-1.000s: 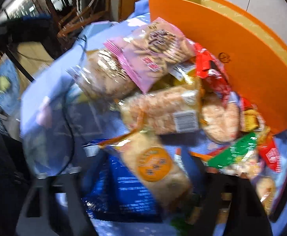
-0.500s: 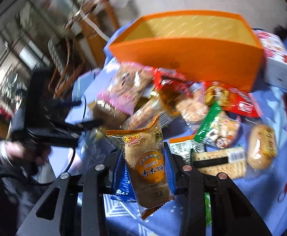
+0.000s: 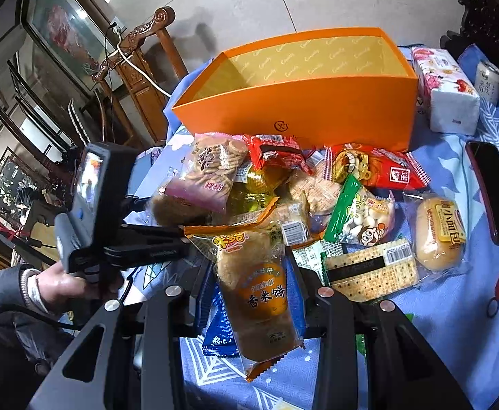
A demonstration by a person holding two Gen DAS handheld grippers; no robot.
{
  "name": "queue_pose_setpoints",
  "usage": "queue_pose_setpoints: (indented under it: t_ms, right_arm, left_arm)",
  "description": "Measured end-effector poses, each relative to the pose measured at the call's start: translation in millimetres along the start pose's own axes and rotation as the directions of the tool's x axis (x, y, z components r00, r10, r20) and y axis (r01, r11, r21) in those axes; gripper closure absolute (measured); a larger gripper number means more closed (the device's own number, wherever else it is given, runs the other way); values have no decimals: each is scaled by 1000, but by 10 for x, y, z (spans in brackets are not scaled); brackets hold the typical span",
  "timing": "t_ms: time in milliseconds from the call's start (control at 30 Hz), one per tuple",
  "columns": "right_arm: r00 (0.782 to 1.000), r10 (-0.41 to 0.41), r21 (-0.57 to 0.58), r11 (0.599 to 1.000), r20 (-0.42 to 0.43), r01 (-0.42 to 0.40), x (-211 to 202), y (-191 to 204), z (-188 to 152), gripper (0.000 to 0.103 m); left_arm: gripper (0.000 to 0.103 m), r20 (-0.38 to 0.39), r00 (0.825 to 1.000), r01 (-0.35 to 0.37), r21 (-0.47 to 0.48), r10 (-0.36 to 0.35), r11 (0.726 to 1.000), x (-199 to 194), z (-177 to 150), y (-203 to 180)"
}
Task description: Organize snacks
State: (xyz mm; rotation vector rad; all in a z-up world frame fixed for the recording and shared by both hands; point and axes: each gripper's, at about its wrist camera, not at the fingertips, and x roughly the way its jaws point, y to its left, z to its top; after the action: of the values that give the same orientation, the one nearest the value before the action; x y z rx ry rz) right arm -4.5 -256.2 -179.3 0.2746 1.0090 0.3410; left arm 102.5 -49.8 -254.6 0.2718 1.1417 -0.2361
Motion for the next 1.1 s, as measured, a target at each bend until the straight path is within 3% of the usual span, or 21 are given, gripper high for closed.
queue_pose_setpoints:
  t_ms: [67, 233, 400, 567, 833, 1100]
  right_arm:
    - [1000, 0, -2, 1000, 6, 0, -5, 3, 10, 65]
    - [1000, -2, -5, 1000, 15, 2, -22, 22, 32, 66]
    - [999, 4, -5, 1000, 40, -3, -100, 43, 84, 66]
    - [997, 11, -9, 1000, 74, -10, -181, 70, 236, 66]
    - [972, 28, -50, 999, 232, -17, -532, 153, 960, 66]
    - [917, -30, -113, 990, 398, 81, -705, 233, 1987, 66]
  left_arm:
    - [30, -4, 999, 51, -43, -51, 998, -39, -31, 89]
    - [30, 12, 997, 83, -81, -82, 993, -216, -164, 238]
    - [30, 93, 993, 80, -79, -73, 994, -632, -184, 339]
    - [30, 188, 978, 104, -63, -91, 993, -1078, 35, 347]
    - [30, 339, 928, 174, -35, -152, 984, -1541, 975, 344]
    - [30, 452, 882, 140, 10, -130, 990, -1780, 1936, 216]
